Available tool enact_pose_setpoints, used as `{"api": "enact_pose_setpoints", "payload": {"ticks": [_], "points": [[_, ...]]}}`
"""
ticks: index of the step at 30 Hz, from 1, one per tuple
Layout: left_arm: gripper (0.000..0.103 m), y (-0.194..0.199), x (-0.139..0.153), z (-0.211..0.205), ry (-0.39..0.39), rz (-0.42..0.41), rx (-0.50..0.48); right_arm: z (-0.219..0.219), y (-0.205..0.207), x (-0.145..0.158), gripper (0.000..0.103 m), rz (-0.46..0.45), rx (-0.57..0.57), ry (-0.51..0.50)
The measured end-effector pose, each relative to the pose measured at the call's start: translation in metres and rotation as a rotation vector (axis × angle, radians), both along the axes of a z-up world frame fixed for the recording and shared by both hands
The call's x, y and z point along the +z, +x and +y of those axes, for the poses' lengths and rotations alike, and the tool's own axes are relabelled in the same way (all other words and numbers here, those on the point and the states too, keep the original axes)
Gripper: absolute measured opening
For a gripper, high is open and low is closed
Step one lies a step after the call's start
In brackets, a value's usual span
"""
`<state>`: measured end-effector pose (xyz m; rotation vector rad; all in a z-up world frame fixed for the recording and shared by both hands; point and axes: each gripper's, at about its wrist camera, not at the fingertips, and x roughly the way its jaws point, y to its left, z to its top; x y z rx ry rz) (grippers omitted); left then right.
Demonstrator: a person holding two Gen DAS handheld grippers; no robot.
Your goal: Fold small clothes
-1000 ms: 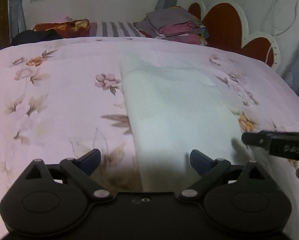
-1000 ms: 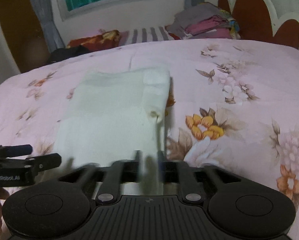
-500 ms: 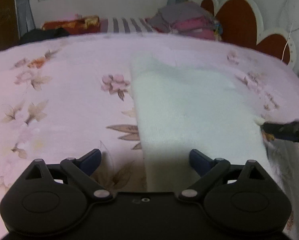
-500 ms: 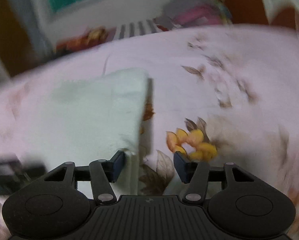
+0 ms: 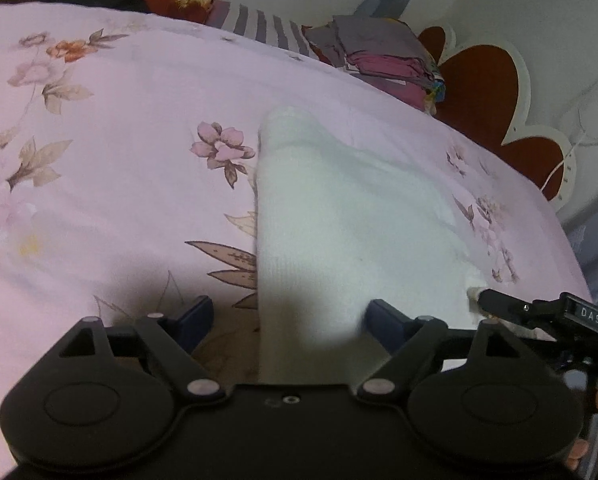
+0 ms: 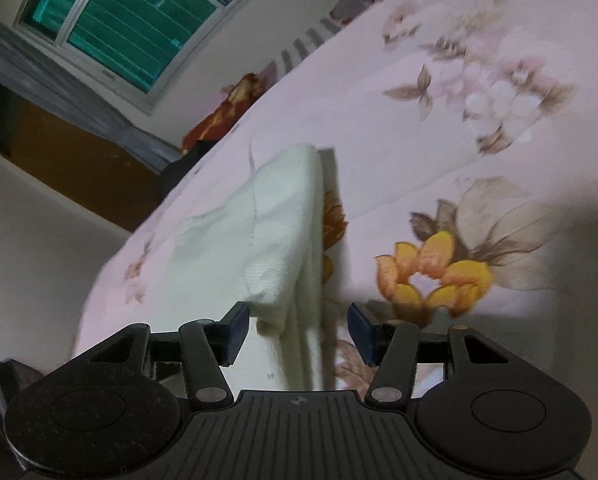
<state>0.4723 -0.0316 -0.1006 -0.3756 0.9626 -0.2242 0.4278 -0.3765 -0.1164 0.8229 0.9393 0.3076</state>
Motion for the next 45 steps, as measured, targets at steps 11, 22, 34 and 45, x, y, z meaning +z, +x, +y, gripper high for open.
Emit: {"api": "enact_pose_setpoints", "payload": {"ticks": [11,22,34,45], "points": [[0.084,0.003,0.000,0.002,-0.024,0.004,0.015,-0.004,0.022,-0.011,0.071,0.018,0.051,0.068],[0.064,0.027,-0.004,0.000,-0.107,0.046,-0.043,0.009,0.039,-0.014,0.060,0.001,0.127,0.056],[0.036,0.022,0.012,-0.027,0.045,-0.050,-0.147,0.072,0.029,0.028,0.032,-0.106,0.246,-0.337],[0.036,-0.002,0.049,0.017,0.025,-0.133,-0.227,0.116,-0.010,0.075,0.031,-0.171,0.187,-0.472]]}}
